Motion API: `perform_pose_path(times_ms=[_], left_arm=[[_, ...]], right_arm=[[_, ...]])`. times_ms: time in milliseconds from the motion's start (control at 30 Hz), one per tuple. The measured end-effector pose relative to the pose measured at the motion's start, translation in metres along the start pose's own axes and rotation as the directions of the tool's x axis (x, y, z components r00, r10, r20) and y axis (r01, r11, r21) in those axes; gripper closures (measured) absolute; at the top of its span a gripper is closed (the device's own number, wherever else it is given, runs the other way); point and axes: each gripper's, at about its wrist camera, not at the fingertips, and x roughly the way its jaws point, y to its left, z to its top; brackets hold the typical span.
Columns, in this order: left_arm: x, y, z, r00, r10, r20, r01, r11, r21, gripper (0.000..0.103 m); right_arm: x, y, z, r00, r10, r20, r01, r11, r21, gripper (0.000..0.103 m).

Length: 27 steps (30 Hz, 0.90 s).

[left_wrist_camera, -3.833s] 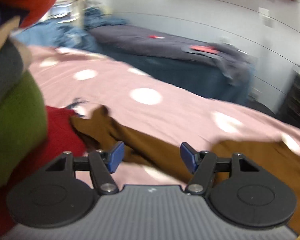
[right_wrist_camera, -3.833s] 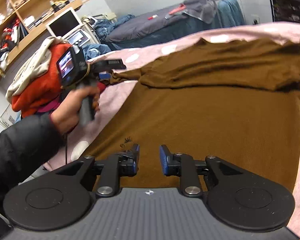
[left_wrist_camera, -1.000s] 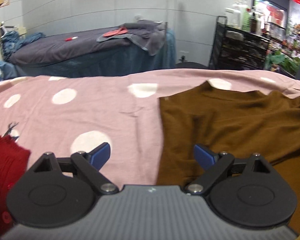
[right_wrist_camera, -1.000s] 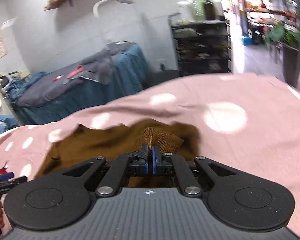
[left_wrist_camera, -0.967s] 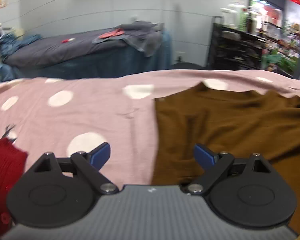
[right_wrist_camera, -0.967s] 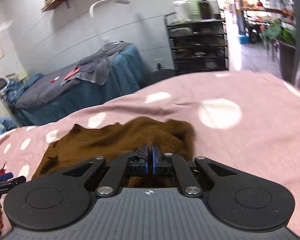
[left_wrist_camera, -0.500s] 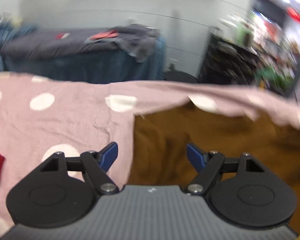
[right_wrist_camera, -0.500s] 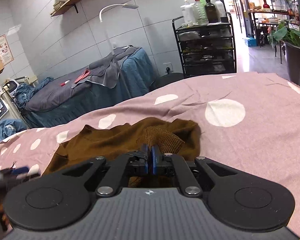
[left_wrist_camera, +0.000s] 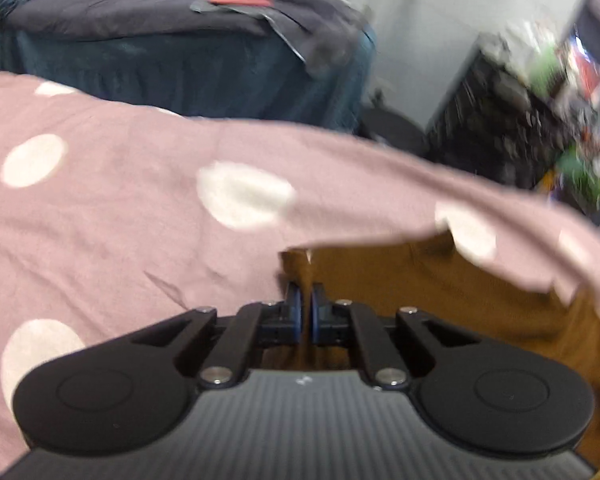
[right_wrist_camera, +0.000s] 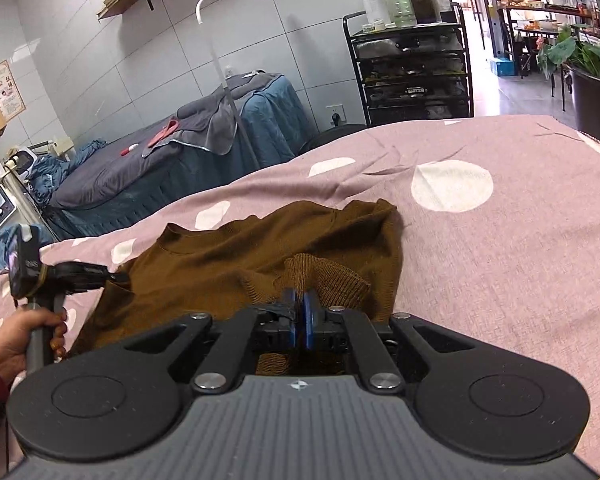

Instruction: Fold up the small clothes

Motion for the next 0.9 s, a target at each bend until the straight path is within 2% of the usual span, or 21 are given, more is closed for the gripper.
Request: perform_pose_path(times_ms=[67, 100, 167, 200, 233, 267, 300, 367, 433, 500, 533, 600, 667, 700, 800, 900], left_arm=[[-0.006, 0.018, 0.013, 1.0, 0.016, 0.023, -0.015, 0.999, -0.049, 0.099], [-0.005, 0.027, 0.018, 0.998, 0.059, 0.031, -0.057, 0.997, -0.059, 0.101], [-0.005, 0.045, 0.026, 0.981, 0.181, 0.076, -0.174, 0.981, -0.091, 0.103], [-0.001, 0.057, 0.029, 0.98, 0.19, 0.053, -0.181, 0.973, -0.14, 0.102], [0.007, 0.07, 0.031, 0.99, 0.144, -0.01, -0.143, 0.971, -0.189, 0.101], [0.01, 0.078, 0.031, 0.995, 0.093, -0.038, -0.099, 0.968, -0.229, 0.101], [0.005, 0.081, 0.029, 0.997, 0.072, -0.017, -0.074, 0.967, -0.244, 0.097], [-0.009, 0.074, 0.025, 0.998, 0.058, 0.033, -0.049, 0.976, -0.21, 0.078], [-0.023, 0.06, 0.019, 0.999, 0.01, 0.032, -0.005, 0.985, -0.173, 0.033], [-0.03, 0.045, 0.012, 0.999, -0.046, 0.02, 0.048, 0.989, -0.139, 0.023], [-0.03, 0.036, 0.008, 0.999, -0.054, 0.002, 0.054, 0.993, -0.107, 0.023], [-0.019, 0.02, 0.005, 0.997, -0.07, -0.037, 0.068, 0.996, -0.06, 0.028], [-0.006, 0.006, -0.001, 0.996, -0.037, -0.084, 0.036, 0.999, -0.006, 0.07], [0.004, 0.002, -0.003, 0.993, -0.004, -0.118, 0.006, 1.0, 0.016, 0.099], [0.009, -0.003, -0.004, 0.996, 0.077, -0.053, -0.074, 0.996, 0.052, 0.101], [0.012, 0.003, 0.002, 0.977, 0.212, -0.002, -0.211, 0.974, 0.082, 0.101]], right_arm=[[-0.001, -0.003, 0.0, 1.0, -0.002, 0.007, 0.002, 1.0, 0.01, 0.096], [-0.001, -0.003, 0.0, 1.0, -0.001, 0.008, 0.001, 1.0, 0.011, 0.096], [-0.002, -0.004, 0.0, 1.0, -0.004, 0.014, 0.004, 1.0, 0.007, 0.096], [0.0, -0.003, 0.0, 1.0, -0.006, 0.009, 0.006, 1.0, 0.003, 0.096], [0.002, -0.004, -0.001, 1.0, -0.006, 0.0, 0.006, 1.0, 0.003, 0.096], [0.004, -0.004, -0.001, 1.0, -0.008, -0.006, 0.008, 1.0, 0.007, 0.096], [0.006, -0.005, -0.002, 1.0, -0.01, -0.011, 0.01, 1.0, 0.009, 0.096], [0.009, -0.006, -0.005, 1.0, -0.02, -0.019, 0.02, 1.0, 0.013, 0.096], [0.009, -0.006, -0.007, 1.0, -0.023, -0.019, 0.023, 1.0, 0.007, 0.096], [0.01, -0.007, -0.008, 1.0, -0.02, -0.022, 0.021, 1.0, 0.012, 0.095], [0.01, -0.008, -0.009, 1.0, -0.018, -0.025, 0.018, 1.0, 0.017, 0.095], [0.011, -0.008, -0.01, 0.999, -0.017, -0.027, 0.017, 1.0, 0.017, 0.095], [0.01, -0.006, -0.011, 1.0, -0.017, -0.027, 0.017, 1.0, 0.019, 0.095], [0.008, -0.006, -0.011, 1.0, -0.015, -0.023, 0.016, 1.0, 0.023, 0.095], [0.004, -0.007, -0.01, 1.0, -0.019, -0.006, 0.019, 0.999, 0.028, 0.095], [0.0, -0.011, -0.011, 1.0, -0.023, -0.003, 0.023, 0.999, 0.032, 0.095]])
